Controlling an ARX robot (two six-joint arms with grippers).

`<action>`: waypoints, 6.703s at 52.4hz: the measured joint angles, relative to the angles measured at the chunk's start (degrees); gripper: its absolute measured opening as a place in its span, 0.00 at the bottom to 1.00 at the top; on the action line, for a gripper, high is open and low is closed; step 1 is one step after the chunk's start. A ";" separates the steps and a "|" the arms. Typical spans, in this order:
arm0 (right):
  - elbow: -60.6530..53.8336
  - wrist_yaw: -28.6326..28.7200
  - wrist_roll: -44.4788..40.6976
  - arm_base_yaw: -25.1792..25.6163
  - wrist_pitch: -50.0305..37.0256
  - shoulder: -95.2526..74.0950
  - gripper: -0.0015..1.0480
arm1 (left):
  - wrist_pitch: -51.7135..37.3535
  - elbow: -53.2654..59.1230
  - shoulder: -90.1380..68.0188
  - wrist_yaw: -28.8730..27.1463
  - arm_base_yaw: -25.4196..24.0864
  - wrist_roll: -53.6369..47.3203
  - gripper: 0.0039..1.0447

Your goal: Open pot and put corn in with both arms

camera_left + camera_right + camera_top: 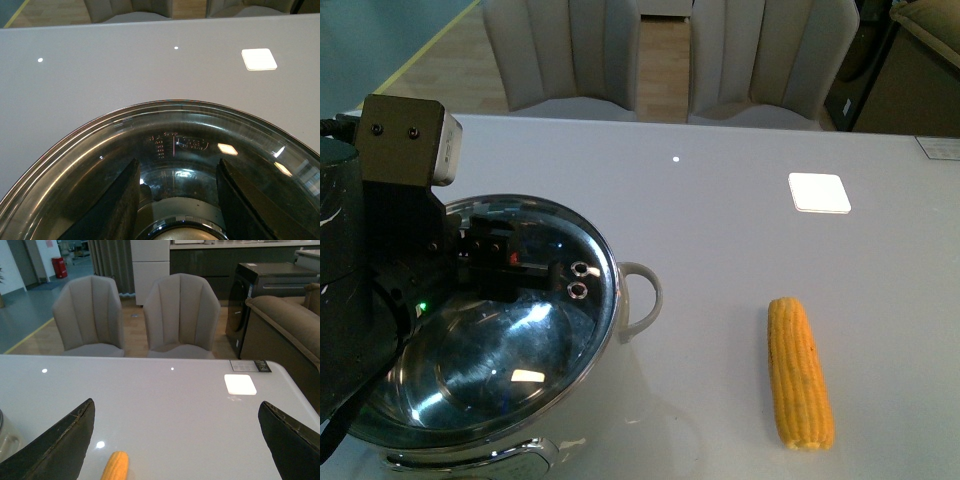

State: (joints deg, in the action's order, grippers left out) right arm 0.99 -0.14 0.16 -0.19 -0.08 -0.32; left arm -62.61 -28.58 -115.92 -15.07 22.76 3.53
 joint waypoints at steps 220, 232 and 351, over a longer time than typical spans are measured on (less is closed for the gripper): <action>0.00 0.00 0.00 0.00 0.00 0.00 0.92 | -14.64 -21.33 -30.86 21.22 -52.06 -16.74 0.94; 0.00 0.00 0.00 0.00 0.00 0.00 0.92 | -13.40 -16.48 -19.39 22.97 -53.16 -14.56 0.94; 0.00 0.02 0.00 0.00 0.00 0.00 0.92 | 48.81 27.82 102.12 15.04 -22.91 -3.65 0.03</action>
State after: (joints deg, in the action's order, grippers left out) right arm 0.99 -0.12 0.16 -0.19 -0.08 -0.32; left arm -13.80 -0.75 -13.80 -0.03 -0.14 -0.12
